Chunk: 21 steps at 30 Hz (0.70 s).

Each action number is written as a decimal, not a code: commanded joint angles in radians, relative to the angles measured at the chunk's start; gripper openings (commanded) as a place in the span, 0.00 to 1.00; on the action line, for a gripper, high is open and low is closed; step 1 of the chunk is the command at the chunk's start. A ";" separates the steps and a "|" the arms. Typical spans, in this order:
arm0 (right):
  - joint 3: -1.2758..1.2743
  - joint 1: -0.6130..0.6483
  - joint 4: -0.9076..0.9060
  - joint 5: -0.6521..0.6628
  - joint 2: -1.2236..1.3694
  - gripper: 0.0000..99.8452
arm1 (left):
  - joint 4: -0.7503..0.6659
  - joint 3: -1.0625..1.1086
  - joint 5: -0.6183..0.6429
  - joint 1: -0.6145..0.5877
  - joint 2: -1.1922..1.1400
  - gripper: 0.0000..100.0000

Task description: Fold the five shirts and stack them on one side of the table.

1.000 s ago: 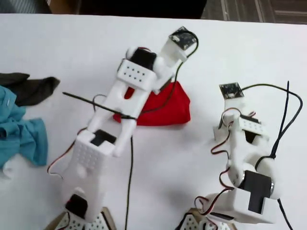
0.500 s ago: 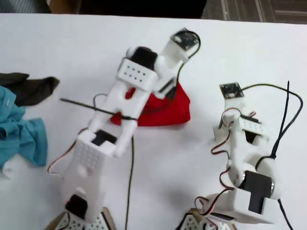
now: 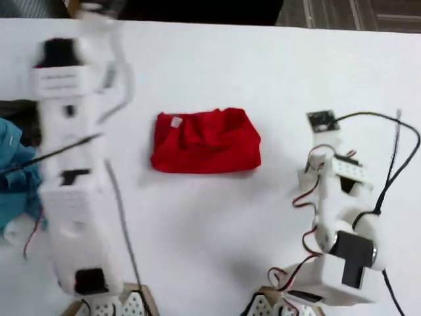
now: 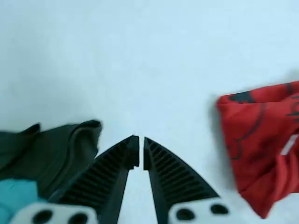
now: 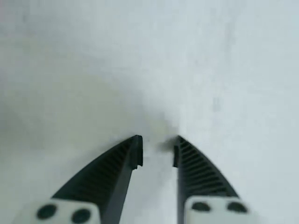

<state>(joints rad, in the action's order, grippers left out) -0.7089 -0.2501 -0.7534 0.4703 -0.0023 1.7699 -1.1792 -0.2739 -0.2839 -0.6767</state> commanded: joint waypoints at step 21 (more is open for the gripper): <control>1.656 0.722 -0.952 -0.032 0.662 0.02 | -0.071 0.466 -0.044 -0.589 0.074 0.03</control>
<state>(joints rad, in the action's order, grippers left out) 0.8378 0.4542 -1.6955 0.4457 0.6206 1.7162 -0.7618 -0.3076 -0.8715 -0.6720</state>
